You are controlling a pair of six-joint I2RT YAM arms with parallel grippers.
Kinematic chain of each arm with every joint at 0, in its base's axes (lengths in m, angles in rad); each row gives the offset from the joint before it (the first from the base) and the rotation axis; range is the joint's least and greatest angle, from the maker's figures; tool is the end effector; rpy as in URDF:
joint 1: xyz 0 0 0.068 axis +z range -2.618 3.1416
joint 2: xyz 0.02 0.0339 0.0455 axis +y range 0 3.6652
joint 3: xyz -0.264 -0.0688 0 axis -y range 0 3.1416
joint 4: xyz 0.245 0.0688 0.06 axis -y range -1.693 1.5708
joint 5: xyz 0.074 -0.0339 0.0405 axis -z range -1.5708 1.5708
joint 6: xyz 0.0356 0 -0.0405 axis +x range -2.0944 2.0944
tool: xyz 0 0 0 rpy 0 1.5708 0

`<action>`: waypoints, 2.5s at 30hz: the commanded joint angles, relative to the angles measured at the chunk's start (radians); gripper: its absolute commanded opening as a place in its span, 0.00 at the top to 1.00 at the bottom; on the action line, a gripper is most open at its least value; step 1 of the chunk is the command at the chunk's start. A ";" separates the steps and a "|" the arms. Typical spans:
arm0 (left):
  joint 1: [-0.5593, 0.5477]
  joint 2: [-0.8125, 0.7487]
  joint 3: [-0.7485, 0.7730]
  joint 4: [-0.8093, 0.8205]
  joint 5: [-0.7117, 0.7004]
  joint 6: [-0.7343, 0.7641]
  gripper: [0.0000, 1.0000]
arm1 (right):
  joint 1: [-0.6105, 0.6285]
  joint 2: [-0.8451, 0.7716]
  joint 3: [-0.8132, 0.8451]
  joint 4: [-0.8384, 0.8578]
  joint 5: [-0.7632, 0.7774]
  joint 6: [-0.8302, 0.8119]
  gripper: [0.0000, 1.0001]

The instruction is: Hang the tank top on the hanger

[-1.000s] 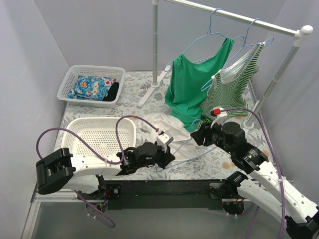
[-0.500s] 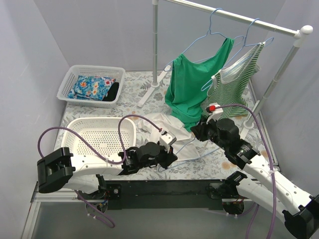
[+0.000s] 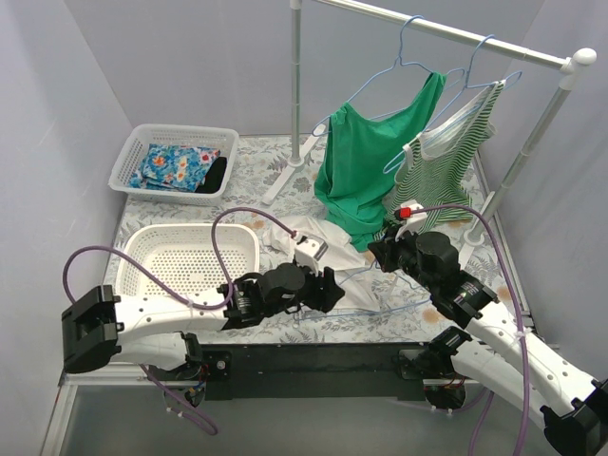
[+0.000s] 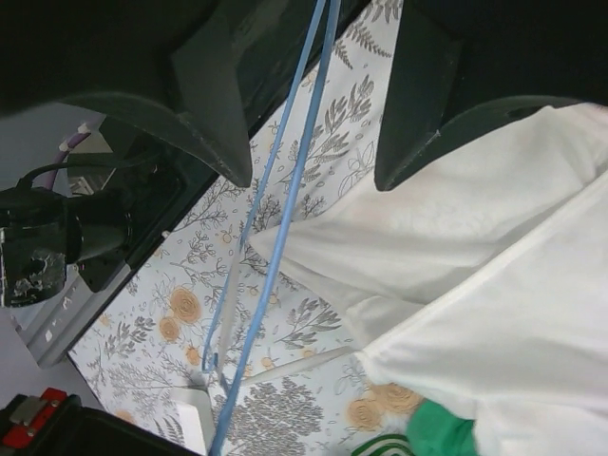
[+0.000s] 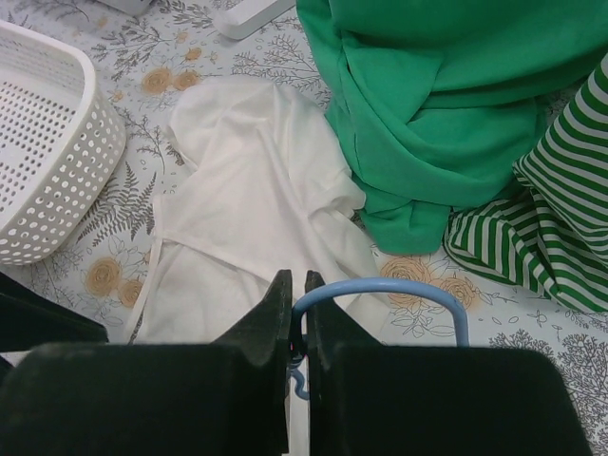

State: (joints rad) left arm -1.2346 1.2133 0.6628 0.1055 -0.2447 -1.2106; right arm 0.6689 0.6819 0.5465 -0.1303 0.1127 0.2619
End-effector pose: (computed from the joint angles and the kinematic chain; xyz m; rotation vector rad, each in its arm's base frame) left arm 0.0958 -0.2481 0.2371 -0.1478 2.2551 -1.2419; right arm 0.1370 0.1032 0.2776 -0.2987 1.8461 0.5466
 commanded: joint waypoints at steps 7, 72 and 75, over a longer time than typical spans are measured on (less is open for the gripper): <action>0.009 -0.277 0.052 -0.507 -0.243 -0.370 0.44 | 0.006 0.007 0.013 -0.005 0.027 -0.004 0.99; 0.121 -0.488 -0.181 -0.437 -0.096 -0.576 1.00 | 0.029 0.064 0.090 -0.061 0.278 0.011 0.99; 0.121 -0.508 -0.146 -0.438 -0.111 -0.558 1.00 | 0.031 0.083 0.110 -0.054 0.309 0.000 0.99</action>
State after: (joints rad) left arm -1.1202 0.7364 0.4694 -0.3065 -0.3138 -1.7721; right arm 0.6926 0.7464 0.5983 -0.2054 0.3649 0.2481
